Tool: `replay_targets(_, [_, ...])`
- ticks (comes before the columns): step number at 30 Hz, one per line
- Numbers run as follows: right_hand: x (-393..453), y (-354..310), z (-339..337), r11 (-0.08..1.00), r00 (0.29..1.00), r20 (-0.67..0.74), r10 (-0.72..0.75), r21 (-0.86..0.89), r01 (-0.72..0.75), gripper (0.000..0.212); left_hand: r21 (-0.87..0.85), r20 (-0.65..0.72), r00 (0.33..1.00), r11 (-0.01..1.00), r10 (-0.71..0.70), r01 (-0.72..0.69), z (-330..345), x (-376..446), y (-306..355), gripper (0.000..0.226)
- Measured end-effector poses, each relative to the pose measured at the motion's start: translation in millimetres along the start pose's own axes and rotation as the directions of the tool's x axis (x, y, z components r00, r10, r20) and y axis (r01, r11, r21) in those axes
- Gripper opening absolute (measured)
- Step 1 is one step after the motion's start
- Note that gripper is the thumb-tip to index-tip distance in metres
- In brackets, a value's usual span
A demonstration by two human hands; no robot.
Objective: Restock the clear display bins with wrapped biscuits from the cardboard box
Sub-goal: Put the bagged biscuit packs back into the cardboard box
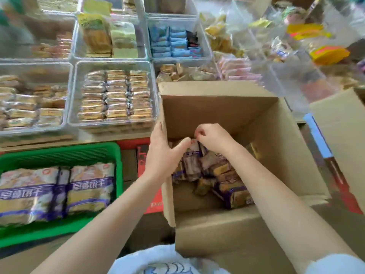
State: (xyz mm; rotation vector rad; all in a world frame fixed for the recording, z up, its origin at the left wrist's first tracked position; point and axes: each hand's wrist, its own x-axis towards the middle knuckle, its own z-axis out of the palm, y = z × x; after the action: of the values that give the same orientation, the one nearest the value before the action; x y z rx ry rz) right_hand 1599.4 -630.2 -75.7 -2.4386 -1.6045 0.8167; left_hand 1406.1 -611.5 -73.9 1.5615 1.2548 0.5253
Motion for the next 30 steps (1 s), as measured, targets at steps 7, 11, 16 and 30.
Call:
replay_targets(7, [51,56,79,0.962,0.912,0.41,0.018,-0.255,0.096,0.057,0.311,-0.134,0.991,0.95,0.016,0.027,6,4,6,0.086])
replay_targets(11, [55,69,106,0.776,0.83,0.555,-0.045,-0.504,0.379,0.107,0.377,-0.142,0.99,0.925,0.0,0.054,3,4,7,0.089])
replay_targets(16, [56,69,117,0.831,0.894,0.433,-0.114,-0.451,0.325,0.093,0.371,-0.169,0.985,0.928,0.047,0.02,2,3,4,0.082])
replay_targets(30, [7,-32,-43,0.47,0.574,0.488,-0.658,0.861,-0.194,0.065,0.406,-0.086,0.869,0.814,0.487,-0.416,-30,0,33,0.088])
